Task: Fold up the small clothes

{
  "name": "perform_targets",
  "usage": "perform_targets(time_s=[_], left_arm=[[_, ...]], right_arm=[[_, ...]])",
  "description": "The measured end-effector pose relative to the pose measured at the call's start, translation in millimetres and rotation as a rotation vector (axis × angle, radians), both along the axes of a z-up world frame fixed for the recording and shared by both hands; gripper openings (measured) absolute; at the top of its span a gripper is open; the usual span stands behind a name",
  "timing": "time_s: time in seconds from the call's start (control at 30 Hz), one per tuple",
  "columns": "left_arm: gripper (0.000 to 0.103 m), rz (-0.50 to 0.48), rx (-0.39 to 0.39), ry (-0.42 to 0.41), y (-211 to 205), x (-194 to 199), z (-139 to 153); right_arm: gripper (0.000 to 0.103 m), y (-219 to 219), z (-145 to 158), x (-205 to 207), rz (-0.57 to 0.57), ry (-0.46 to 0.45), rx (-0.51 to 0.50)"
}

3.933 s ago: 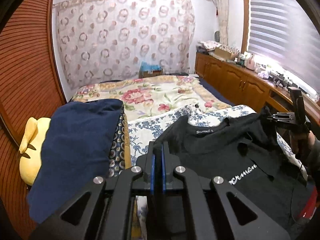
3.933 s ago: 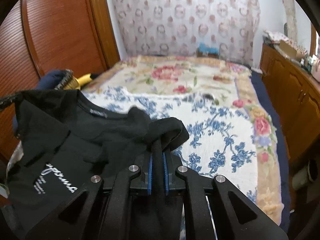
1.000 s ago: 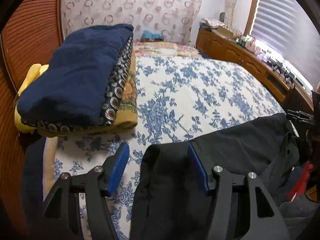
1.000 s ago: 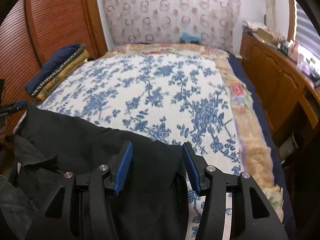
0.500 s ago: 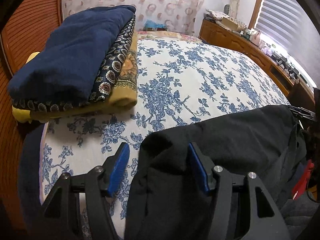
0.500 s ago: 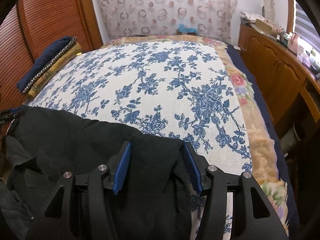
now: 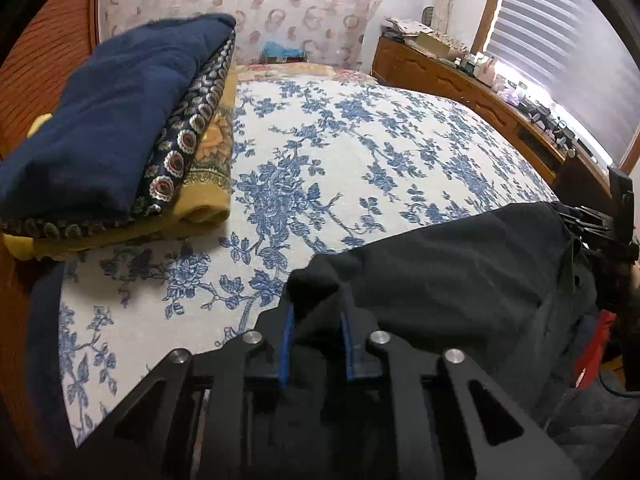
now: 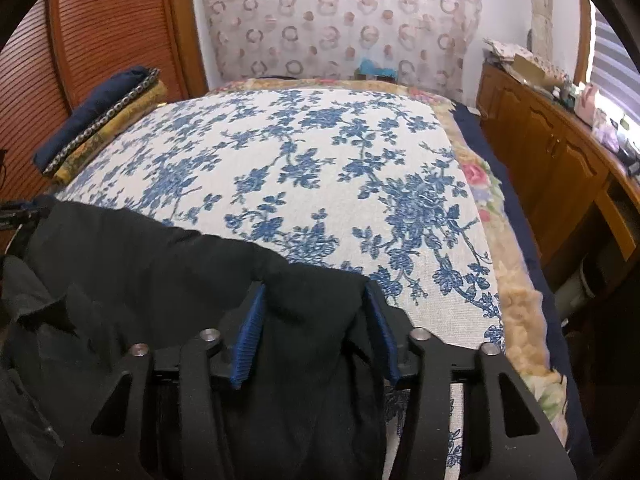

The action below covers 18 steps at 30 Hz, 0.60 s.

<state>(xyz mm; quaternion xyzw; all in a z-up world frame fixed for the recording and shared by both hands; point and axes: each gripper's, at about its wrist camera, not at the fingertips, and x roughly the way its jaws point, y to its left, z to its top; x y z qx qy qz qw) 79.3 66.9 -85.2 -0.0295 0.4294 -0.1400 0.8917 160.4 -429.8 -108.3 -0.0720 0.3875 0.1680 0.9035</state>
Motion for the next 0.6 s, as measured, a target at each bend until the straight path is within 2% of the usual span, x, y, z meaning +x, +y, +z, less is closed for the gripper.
perform_targets(time_s=[0.03,0.07,0.1,0.17,0.27,0.4,0.6], left_arm=[[0.013,-0.003,0.004,-0.022,-3,-5,5],[0.013,-0.003,-0.004,-0.044,-4,-10,10],[0.012,0.0,-0.013,-0.057,-4,-13,14],[0.012,0.006,-0.042,-0.101,-2,-24,28],[0.011,0.017,-0.072,-0.165,3,-40,49],[0.011,0.005,-0.098,-0.268,4,-65,83],[0.011,0.0,-0.125,-0.396,4,-91,129]], right_arm=[[0.036,1,0,-1,0.011,0.003,-0.004],[0.024,2,1,-2,0.024,0.011,-0.002],[0.017,4,2,-4,0.039,0.019,0.001],[0.013,8,4,-8,0.06,0.023,-0.017],[0.012,10,16,-21,0.06,-0.024,-0.007],[0.012,3,47,-42,0.035,-0.102,0.054],[0.011,-5,105,-80,0.043,-0.241,0.1]])
